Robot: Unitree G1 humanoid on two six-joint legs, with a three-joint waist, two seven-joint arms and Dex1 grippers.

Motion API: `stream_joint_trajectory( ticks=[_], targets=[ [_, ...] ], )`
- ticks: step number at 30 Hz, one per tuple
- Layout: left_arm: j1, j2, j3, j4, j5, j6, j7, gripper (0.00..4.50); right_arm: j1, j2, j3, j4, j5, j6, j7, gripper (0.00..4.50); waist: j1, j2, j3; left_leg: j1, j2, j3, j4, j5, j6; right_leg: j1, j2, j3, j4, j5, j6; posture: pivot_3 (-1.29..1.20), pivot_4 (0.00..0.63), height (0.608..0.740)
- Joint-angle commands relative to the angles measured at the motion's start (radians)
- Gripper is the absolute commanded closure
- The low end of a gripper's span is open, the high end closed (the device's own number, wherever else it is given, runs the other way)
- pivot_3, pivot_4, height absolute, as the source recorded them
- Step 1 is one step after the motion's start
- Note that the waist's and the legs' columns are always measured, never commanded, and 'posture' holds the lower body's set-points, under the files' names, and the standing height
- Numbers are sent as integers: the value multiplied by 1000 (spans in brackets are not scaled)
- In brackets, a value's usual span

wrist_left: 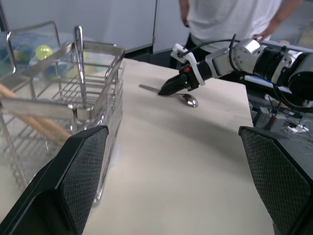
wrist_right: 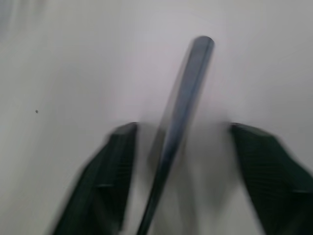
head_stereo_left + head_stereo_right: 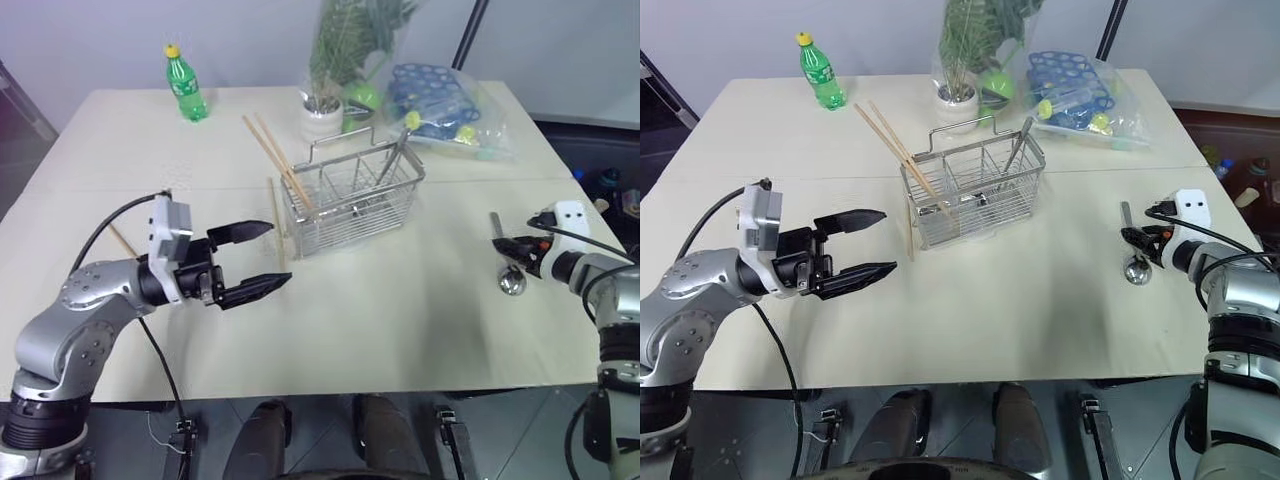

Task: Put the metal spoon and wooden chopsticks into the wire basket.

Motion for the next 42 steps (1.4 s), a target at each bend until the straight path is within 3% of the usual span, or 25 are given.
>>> stream_joint_trajectory(
  ticks=[1,2,3,15,21,32,42],
  targets=[
    [-7,-2,7,-17,-3,-11,-3,0,20,13,20,-3,2,30,17,3835,-2,0,0,0,0,0,0,0,0,0,0,0,0,0,0,0,150,740],
    [-7,-2,8,-18,-4,-10,-2,0,18,13,21,-2,2,30,19,4317,-2,0,0,0,0,0,0,0,0,0,0,0,0,0,0,0,150,740],
    [-7,-2,11,-21,-7,-9,-1,0,14,12,23,1,1,30,21,4422,-2,0,0,0,0,0,0,0,0,0,1,0,0,0,0,0,150,740],
    [-29,4,16,-7,-20,1,-8,0,-55,16,30,2,-11,20,-2,4422,-19,0,0,0,1,0,0,0,0,0,1,1,1,0,0,0,150,740],
    [-50,-7,24,16,-18,-1,5,0,-183,48,11,1,-75,-169,-168,4422,-26,3,2,0,1,2,0,0,0,-2,1,3,2,0,0,0,150,740],
    [-89,-15,104,19,-91,38,91,0,-432,213,29,-147,-76,-374,-319,4422,-24,3,2,-1,0,3,-1,0,0,-5,1,4,2,1,1,0,150,740],
    [-36,-9,153,-37,-115,49,159,0,-556,428,45,-258,14,-518,-326,4422,-22,3,2,-1,1,2,-1,0,0,-6,1,4,4,1,1,0,150,740]
  ],
)
